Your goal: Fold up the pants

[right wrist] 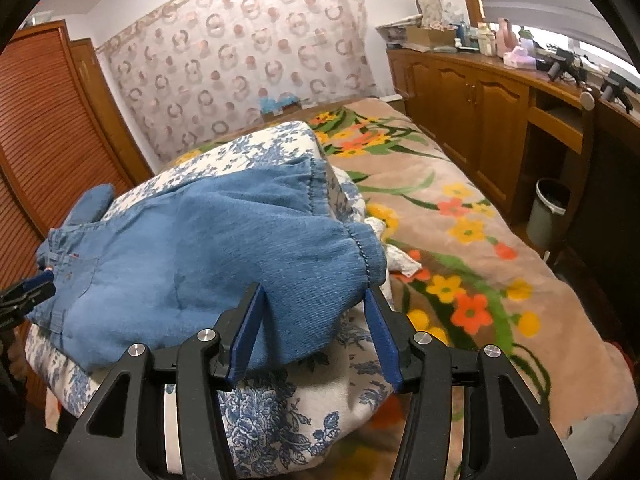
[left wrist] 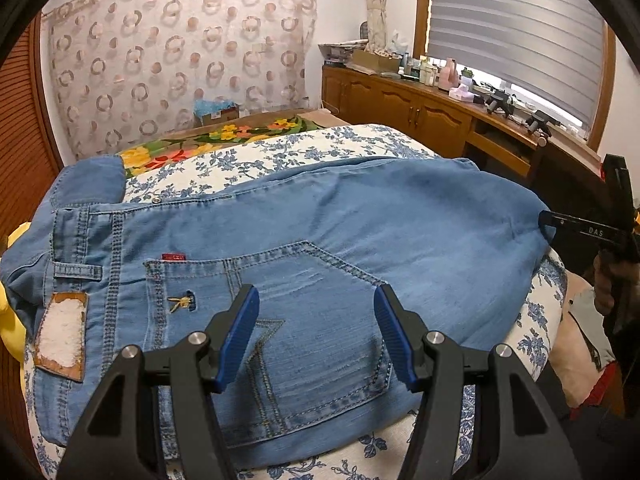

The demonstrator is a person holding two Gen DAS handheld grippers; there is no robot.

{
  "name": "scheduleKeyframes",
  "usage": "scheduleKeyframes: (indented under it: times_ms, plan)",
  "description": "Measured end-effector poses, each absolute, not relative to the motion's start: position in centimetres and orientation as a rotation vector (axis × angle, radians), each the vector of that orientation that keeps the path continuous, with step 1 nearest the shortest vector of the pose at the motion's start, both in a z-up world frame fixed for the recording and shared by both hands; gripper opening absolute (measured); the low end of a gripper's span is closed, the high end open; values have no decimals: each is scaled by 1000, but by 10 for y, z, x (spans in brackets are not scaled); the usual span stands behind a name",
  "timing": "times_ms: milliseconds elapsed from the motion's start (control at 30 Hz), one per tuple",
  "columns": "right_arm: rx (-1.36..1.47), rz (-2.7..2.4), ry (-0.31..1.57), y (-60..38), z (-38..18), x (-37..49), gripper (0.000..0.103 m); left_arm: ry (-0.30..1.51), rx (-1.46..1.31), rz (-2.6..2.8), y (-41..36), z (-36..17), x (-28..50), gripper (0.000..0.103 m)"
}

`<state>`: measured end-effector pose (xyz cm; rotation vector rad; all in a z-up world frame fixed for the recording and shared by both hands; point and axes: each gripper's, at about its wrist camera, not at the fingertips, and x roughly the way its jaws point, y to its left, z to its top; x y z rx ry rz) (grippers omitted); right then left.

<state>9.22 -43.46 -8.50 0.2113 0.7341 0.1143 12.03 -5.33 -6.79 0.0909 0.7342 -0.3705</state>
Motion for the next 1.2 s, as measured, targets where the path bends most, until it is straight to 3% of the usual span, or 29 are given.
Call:
scheduleKeyframes:
  times_ms: [67, 200, 367, 667, 1067, 1133, 1200]
  plan:
    - [210, 114, 737, -435, -85, 94, 50, 739, 90, -367, -53, -69, 121, 59]
    - [205, 132, 727, -434, -83, 93, 21, 743, 84, -365, -52, -71, 120, 59]
    - [193, 140, 652, -432, -71, 85, 14, 743, 82, -364, -51, -72, 119, 59]
    - [130, 131, 554, -416, -37, 83, 13, 740, 67, -354, -43, -72, 117, 59]
    - [114, 95, 641, -414, -43, 98, 26, 742, 57, -353, -38, -73, 112, 59]
    - [100, 97, 652, -412, -44, 100, 25, 743, 55, -354, -37, -74, 111, 59]
    - [89, 113, 663, -408, -46, 102, 13, 743, 51, -355, -37, -74, 112, 59]
